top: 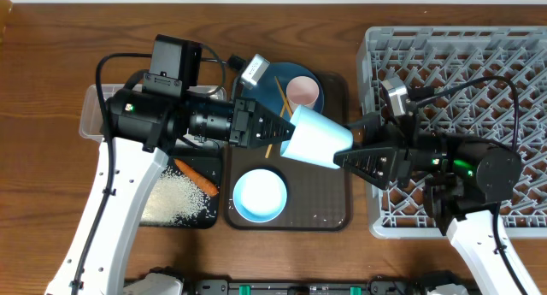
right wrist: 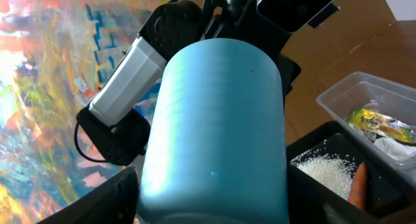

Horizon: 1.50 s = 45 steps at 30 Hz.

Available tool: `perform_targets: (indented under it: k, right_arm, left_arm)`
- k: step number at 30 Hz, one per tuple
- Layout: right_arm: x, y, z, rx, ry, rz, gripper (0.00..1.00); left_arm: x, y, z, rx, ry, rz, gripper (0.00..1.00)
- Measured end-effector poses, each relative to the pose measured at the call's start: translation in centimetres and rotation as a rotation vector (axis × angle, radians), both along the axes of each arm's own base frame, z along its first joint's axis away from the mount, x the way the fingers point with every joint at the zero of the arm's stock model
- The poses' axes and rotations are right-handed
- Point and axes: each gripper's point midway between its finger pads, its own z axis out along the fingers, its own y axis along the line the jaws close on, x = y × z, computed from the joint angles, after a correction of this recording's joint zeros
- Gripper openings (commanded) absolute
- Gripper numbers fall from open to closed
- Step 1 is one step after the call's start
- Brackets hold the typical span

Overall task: Sort waste into correct bins and load items into the dishwasher rack
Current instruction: 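Grasp the light-blue cup with the right gripper from the left gripper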

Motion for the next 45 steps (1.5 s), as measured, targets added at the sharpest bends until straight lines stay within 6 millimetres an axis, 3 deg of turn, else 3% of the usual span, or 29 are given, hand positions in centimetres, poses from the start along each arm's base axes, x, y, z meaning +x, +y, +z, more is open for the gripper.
perform_targets:
  k: [5,12,28,45]
  right_arm:
    - [0.0,0.0,0.0,0.001,-0.001,0.000,0.80]
    - [-0.6,0.9,0.1,0.010,-0.009,0.025,0.79]
    - [-0.8,1.3,-0.1,0.011,-0.029,0.036,0.45]
    - [-0.3,0.8,-1.1,-0.022,-0.028,0.034,0.48]
  left_arm:
    - [0.0,0.0,0.0,0.001,0.000,0.001,0.06]
    - [0.0,0.0,0.0,0.000,0.001,0.000,0.06]
    - [-0.3,0.1,0.4,-0.011,-0.008,-0.003,0.06]
    - [-0.7,0.4,-1.1,0.066,0.044,0.019,0.06]
